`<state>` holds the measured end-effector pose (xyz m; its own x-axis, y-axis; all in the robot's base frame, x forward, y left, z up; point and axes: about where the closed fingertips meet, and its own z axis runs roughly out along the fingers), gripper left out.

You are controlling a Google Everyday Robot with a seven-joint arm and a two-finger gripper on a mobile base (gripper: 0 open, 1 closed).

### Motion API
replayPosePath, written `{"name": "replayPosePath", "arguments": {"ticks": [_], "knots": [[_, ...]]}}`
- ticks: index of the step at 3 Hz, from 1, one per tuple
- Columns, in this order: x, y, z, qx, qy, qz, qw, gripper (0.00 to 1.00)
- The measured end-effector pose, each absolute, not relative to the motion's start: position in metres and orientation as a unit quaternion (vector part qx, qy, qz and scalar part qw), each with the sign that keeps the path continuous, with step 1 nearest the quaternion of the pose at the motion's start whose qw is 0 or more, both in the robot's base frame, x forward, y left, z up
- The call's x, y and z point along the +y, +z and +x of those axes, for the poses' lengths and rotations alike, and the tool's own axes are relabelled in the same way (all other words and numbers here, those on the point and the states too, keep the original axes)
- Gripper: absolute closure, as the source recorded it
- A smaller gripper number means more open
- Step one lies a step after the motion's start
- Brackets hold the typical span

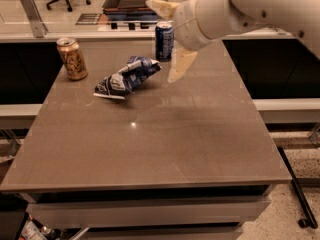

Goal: Move blue chip bag near orange can

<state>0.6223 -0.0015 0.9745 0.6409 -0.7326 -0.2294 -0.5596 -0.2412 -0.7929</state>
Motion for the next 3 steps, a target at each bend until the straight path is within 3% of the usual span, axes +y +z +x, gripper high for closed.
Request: {"name": "replayPosePath", "arguments": {"ticks": [2, 3], "knots": [[-0.083, 0.997, 0.621, 0.477, -0.167, -0.707, 0.495, 0.00], [-0.087, 1.001, 0.624, 0.478, -0.177, -0.700, 0.501, 0.00]]}}
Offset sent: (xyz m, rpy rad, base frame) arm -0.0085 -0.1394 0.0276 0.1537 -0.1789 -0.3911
